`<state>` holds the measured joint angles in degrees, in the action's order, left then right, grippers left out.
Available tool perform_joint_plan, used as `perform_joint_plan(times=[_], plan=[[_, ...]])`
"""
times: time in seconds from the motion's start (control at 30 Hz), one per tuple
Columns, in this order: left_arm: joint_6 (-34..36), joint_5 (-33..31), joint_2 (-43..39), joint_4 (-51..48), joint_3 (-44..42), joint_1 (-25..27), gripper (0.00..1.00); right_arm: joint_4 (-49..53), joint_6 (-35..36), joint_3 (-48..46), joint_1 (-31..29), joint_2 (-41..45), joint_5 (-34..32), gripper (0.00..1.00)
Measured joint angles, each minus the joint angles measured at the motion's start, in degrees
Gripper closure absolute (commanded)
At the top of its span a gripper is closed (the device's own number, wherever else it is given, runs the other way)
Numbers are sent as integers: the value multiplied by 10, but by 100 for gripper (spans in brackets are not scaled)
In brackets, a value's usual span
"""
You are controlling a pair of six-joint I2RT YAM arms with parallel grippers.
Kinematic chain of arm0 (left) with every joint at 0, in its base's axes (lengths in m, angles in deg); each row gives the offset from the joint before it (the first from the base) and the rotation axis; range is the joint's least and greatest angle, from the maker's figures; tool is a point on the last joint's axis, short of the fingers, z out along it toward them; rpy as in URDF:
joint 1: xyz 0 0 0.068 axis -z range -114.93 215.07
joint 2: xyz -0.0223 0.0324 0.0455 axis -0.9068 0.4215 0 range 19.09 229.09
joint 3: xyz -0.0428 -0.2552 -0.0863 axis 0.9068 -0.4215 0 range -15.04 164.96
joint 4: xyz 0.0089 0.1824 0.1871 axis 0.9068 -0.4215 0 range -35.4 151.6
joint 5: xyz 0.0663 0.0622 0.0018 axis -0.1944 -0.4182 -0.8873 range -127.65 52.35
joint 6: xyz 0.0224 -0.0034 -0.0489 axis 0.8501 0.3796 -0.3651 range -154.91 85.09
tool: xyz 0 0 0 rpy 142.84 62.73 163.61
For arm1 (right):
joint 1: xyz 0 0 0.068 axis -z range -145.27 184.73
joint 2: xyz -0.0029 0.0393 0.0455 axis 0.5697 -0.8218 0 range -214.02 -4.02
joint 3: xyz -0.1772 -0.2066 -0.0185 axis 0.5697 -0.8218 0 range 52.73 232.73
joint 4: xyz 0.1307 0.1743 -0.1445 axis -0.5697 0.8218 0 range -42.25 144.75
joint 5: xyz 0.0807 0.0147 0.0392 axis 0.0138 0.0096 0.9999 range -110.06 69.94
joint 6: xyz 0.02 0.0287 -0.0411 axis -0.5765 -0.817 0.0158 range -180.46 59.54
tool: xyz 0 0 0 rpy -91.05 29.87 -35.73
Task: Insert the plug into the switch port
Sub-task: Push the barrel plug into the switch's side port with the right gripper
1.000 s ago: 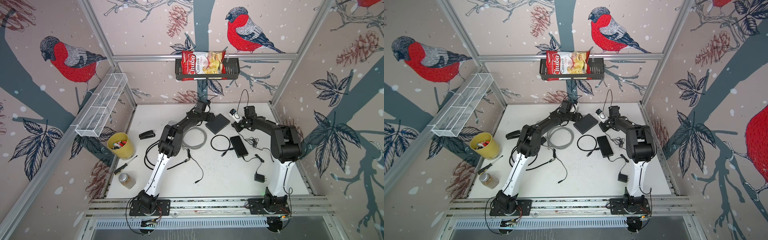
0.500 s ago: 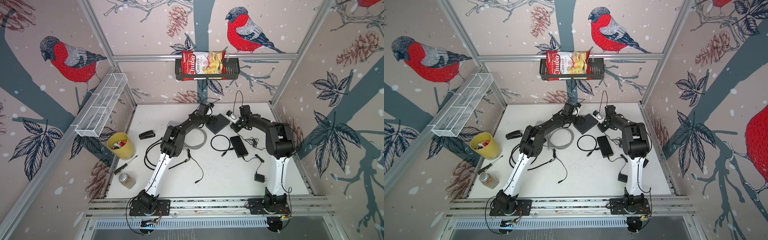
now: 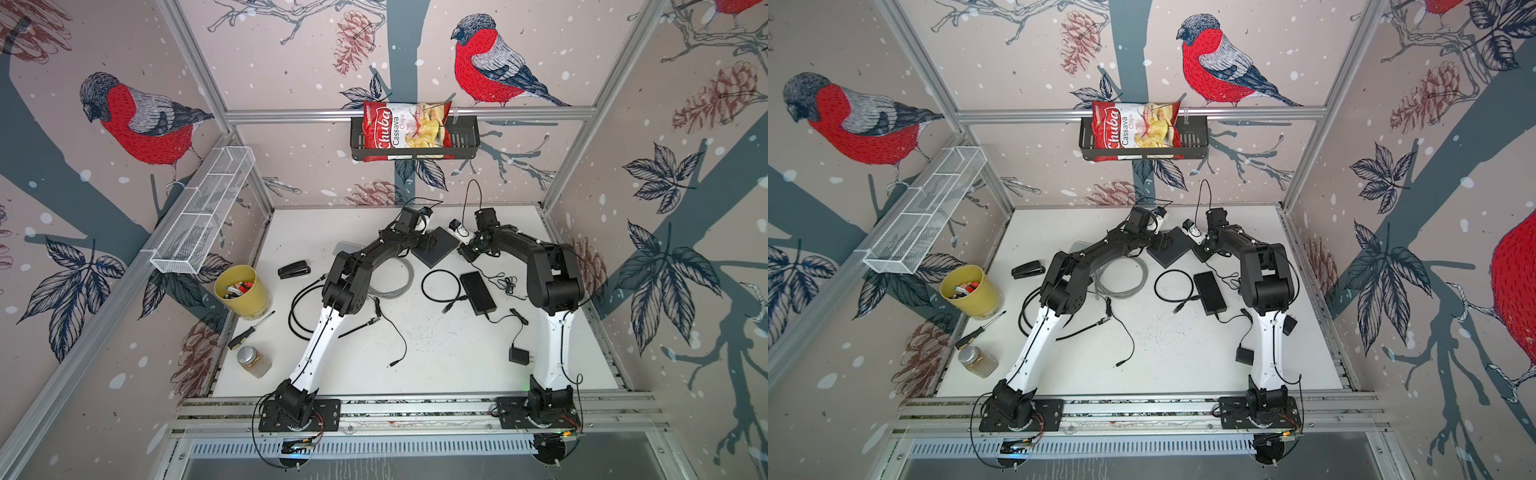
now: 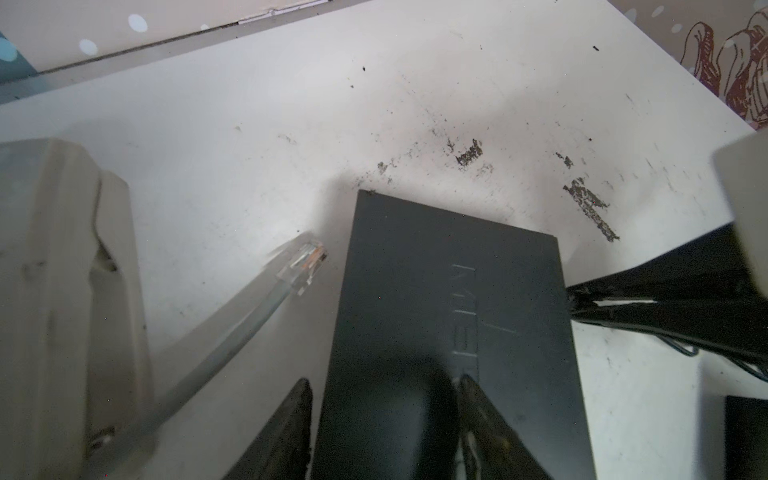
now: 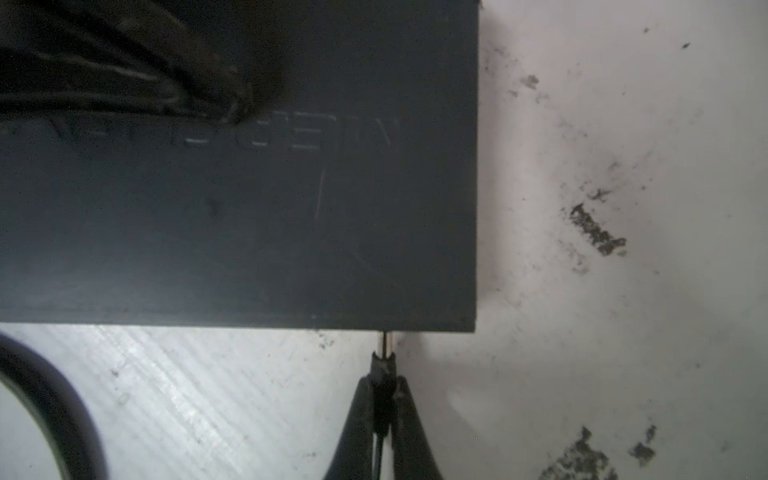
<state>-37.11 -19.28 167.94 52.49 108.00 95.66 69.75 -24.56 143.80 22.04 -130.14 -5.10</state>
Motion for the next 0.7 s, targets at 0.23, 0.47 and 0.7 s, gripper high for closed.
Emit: perform_joint_plan(times=[0.23,0.47,0.7], plan=[[22,11,8,-7,15,0,48,3,15,2,-2,-1,-2,93],[39,25,18,-17,35,-2,48,7,19,7,-5,-2,-3,93],[56,39,21,-23,43,-3,56,10,28,10,-5,-3,-9,93]])
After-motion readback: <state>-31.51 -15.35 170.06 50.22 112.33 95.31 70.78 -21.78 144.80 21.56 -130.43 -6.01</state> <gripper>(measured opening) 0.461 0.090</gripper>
